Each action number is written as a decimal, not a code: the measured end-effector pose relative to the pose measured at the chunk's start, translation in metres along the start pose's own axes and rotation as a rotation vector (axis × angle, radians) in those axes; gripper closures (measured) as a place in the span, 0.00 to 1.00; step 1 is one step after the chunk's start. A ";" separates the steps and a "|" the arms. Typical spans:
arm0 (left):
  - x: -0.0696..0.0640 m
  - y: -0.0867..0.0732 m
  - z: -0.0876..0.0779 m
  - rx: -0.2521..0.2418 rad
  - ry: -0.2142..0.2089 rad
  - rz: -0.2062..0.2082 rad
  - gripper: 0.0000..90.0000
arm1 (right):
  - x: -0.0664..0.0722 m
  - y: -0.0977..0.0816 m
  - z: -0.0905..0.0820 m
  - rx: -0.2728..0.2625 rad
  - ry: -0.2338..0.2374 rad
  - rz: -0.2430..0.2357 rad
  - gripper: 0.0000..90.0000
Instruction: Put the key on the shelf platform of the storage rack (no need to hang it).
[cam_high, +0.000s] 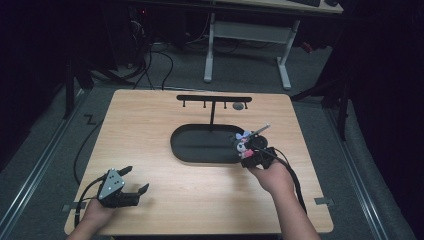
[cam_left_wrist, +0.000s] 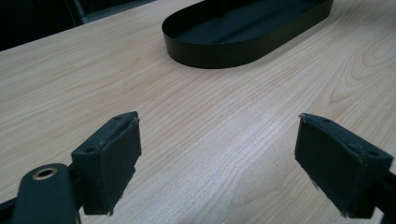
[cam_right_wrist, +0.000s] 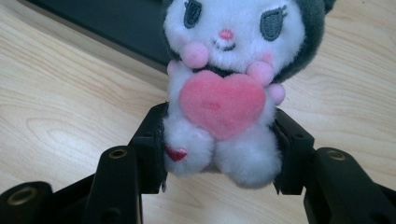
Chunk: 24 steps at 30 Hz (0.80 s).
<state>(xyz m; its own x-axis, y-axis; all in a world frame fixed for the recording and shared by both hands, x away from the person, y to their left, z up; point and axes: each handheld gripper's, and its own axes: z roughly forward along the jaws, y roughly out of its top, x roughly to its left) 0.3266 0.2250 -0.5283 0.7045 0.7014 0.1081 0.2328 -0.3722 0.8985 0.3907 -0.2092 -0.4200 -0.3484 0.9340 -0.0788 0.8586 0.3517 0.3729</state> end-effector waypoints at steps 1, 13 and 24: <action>0.000 0.000 0.000 0.000 0.000 0.000 0.17 | 0.001 0.002 0.001 0.002 0.001 -0.001 0.53; -0.001 0.000 0.000 -0.001 0.002 0.002 0.17 | 0.011 0.024 0.018 0.002 0.016 -0.015 0.53; 0.000 0.000 0.000 -0.001 0.000 0.001 0.17 | 0.015 0.042 0.035 -0.008 0.049 0.001 0.53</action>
<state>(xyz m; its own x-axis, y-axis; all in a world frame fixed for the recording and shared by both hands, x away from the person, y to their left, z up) 0.3263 0.2248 -0.5285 0.7048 0.7010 0.1089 0.2313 -0.3723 0.8988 0.4342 -0.1780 -0.4375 -0.3660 0.9300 -0.0328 0.8559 0.3502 0.3806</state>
